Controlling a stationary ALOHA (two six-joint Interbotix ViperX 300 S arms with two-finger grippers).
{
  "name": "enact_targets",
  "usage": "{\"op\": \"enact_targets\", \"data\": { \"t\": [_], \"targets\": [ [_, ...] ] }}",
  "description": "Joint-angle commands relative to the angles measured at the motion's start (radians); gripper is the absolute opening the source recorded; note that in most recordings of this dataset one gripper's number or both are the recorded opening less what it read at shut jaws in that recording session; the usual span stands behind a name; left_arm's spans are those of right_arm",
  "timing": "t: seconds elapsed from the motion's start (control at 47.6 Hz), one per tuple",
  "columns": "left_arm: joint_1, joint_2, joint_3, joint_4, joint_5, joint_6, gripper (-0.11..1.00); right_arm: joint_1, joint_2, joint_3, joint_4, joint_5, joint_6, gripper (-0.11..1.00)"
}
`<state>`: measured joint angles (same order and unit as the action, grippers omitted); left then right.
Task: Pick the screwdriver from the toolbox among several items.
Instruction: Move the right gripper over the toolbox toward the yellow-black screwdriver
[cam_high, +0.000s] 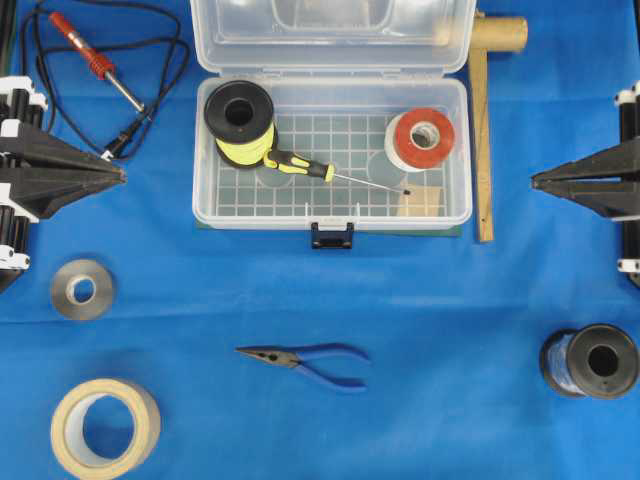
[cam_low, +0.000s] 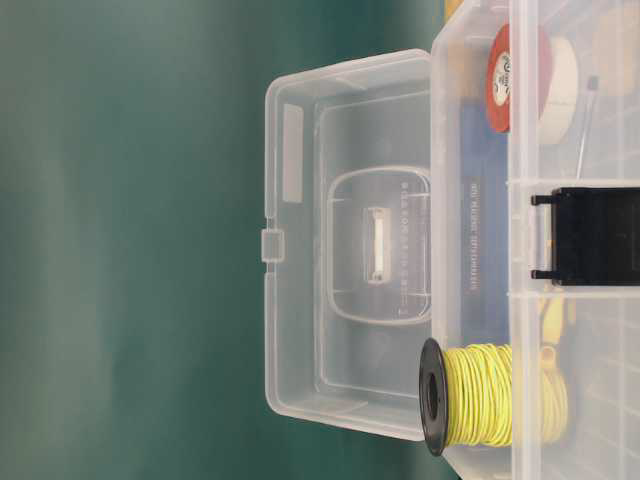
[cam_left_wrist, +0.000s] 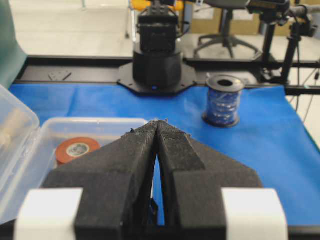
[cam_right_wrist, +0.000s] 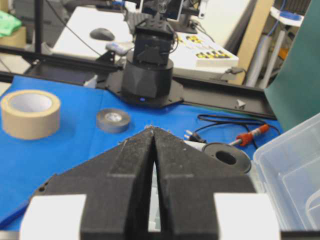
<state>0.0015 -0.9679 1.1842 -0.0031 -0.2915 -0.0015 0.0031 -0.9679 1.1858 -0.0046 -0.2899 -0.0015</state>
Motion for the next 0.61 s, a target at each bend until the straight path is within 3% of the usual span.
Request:
{"op": "enact_targets", "data": {
  "t": [0.0, 0.147, 0.273, 0.421, 0.589],
  "targets": [
    [-0.003, 0.003, -0.017, -0.02, -0.009, 0.018, 0.01, -0.009, 0.021, -0.04, 0.002, -0.005, 0.005, 0.0],
    [-0.003, 0.005, -0.018, -0.023, -0.011, 0.021, 0.01, -0.015, 0.141, -0.161, 0.006, 0.118, 0.015, 0.0],
    [0.002, 0.008, -0.017, -0.023, -0.011, 0.021, 0.01, -0.063, 0.273, -0.29, 0.038, 0.235, 0.029, 0.0],
    [0.005, 0.017, -0.015, -0.025, -0.012, 0.02, 0.0, -0.147, 0.456, -0.445, 0.074, 0.416, 0.087, 0.0],
    [0.006, 0.014, -0.015, -0.026, -0.02, 0.02, 0.01, -0.195, 0.676, -0.606, 0.078, 0.571, 0.179, 0.01]
  ]
}}
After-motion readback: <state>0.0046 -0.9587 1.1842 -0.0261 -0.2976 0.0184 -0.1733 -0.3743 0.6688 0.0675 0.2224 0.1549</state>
